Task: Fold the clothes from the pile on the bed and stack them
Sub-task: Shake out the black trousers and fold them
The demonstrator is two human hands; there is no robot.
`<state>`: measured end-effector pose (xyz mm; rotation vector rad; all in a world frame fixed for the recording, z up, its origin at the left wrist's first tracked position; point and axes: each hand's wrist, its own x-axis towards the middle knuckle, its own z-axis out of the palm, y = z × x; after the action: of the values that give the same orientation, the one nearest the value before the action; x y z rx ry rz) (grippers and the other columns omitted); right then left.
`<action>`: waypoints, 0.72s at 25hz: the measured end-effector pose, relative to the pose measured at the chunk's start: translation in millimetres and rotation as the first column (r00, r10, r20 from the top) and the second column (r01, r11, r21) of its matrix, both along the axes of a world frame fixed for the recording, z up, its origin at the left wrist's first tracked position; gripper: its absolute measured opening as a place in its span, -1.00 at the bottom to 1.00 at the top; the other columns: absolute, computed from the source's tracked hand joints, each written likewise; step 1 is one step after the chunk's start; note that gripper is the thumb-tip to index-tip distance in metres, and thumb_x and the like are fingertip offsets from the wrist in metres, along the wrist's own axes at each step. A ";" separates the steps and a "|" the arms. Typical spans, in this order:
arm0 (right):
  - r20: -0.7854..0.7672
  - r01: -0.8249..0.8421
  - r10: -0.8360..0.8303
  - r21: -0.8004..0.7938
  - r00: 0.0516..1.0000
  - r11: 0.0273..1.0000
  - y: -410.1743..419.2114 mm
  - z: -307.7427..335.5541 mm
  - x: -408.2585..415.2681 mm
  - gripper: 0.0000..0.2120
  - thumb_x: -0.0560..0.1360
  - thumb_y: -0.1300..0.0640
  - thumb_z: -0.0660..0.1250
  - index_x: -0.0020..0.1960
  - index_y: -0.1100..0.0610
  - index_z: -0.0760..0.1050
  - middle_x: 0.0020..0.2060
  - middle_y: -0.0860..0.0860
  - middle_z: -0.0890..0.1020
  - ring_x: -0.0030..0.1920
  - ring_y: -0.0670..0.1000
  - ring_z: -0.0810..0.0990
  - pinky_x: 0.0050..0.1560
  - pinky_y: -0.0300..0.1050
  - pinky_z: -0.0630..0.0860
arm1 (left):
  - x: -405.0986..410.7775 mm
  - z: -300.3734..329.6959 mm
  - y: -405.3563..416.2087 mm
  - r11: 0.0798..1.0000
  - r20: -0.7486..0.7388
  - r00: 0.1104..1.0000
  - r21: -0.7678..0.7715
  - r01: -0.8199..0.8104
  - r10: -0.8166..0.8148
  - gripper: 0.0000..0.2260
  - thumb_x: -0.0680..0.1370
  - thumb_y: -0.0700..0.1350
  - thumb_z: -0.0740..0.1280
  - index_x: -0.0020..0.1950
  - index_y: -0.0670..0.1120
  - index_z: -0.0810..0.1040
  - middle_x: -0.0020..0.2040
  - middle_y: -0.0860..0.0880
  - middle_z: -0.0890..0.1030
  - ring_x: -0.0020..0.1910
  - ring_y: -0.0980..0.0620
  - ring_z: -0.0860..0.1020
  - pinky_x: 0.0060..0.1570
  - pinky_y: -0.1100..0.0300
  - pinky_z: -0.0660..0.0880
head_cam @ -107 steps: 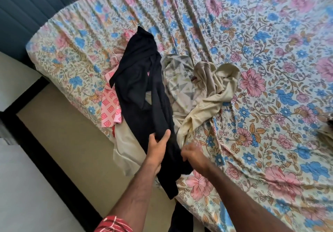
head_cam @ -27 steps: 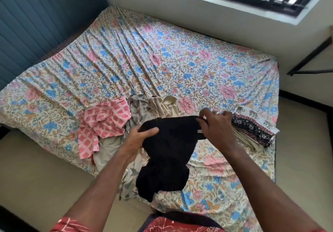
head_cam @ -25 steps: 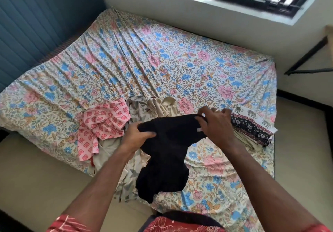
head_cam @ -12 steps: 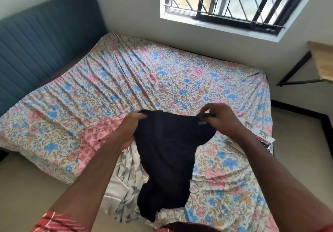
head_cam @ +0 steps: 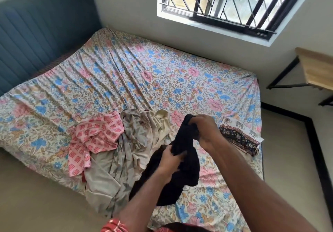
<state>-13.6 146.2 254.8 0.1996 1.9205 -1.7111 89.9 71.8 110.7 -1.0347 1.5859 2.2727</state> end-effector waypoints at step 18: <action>0.062 0.080 -0.074 -0.107 0.995 0.991 42.1 -0.6 -7.0 -0.86 0.63 0.17 0.32 -0.09 0.18 0.53 -0.34 0.08 0.58 -0.37 0.04 0.55 -0.03 0.17 0.66 | -8.2 40.7 12.0 0.897 0.155 0.982 0.440 0.030 -0.109 -0.39 0.54 0.21 0.41 0.36 -0.23 0.47 0.17 -0.28 0.65 0.13 -0.28 0.66 0.02 -0.23 0.64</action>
<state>-20.6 188.3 254.2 0.2823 1.7929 -1.8346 81.7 83.8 151.3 -0.9998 0.9605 2.2638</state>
